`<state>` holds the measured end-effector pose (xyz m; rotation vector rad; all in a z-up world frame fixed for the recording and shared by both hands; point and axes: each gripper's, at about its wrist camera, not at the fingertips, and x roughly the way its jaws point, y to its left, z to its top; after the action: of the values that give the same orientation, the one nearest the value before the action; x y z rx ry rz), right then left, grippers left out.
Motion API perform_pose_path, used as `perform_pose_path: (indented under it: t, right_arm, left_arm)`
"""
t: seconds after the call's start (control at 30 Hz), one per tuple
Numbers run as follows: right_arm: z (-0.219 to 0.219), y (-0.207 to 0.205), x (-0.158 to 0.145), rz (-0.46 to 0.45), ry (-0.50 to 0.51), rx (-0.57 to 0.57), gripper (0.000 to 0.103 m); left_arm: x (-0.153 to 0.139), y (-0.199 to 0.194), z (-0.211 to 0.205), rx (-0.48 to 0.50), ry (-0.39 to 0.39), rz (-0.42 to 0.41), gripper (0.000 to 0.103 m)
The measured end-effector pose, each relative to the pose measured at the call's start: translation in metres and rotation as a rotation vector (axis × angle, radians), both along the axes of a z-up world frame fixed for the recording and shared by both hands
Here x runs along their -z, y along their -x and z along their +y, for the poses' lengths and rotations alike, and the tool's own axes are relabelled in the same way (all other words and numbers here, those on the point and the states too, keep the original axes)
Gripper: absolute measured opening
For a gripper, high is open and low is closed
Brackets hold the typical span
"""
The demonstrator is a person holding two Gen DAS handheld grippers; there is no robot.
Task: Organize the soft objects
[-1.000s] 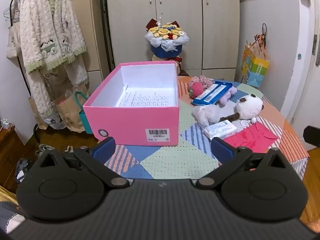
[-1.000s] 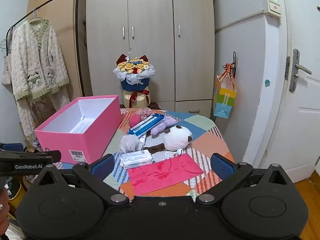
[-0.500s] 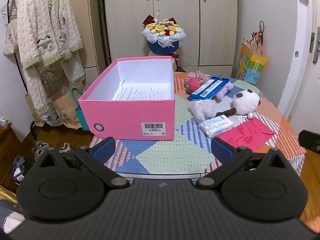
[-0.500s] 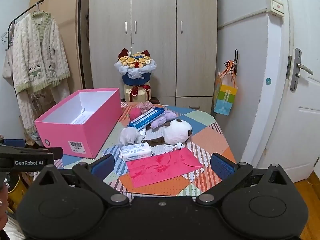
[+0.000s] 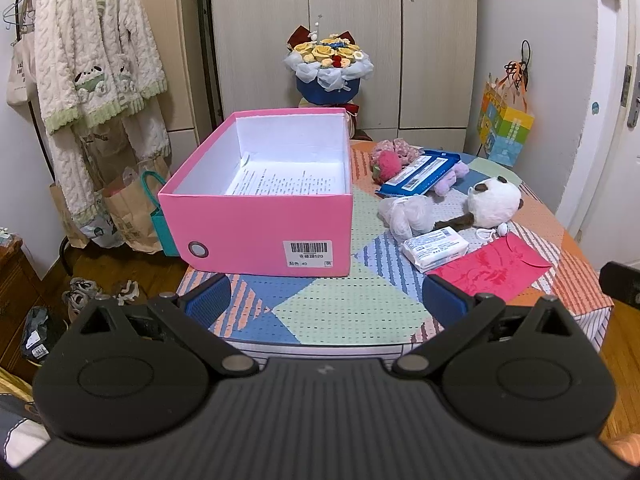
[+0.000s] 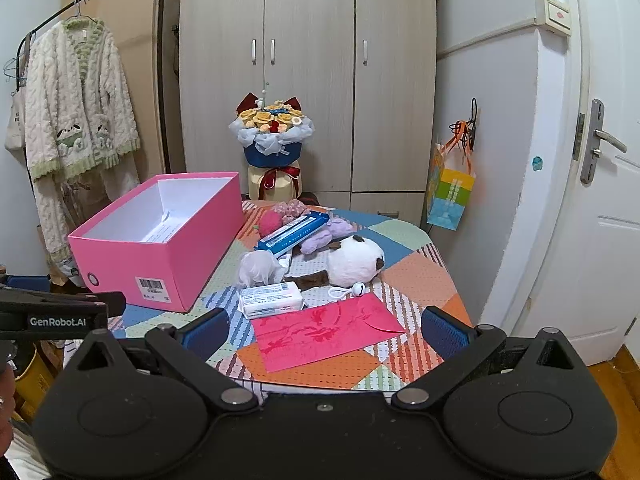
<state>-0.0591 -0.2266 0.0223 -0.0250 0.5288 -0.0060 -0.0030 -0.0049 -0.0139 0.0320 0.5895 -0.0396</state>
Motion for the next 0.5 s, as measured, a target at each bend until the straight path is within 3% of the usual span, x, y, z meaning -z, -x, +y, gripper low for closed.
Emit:
perform_pose_path:
  t: [0.5]
  right_arm:
    - [0.0000, 0.0007, 0.0001, -0.006, 0.011, 0.004, 0.103]
  left_arm:
    - [0.0064, 0.0015, 0.0012, 0.006, -0.010, -0.003, 0.103]
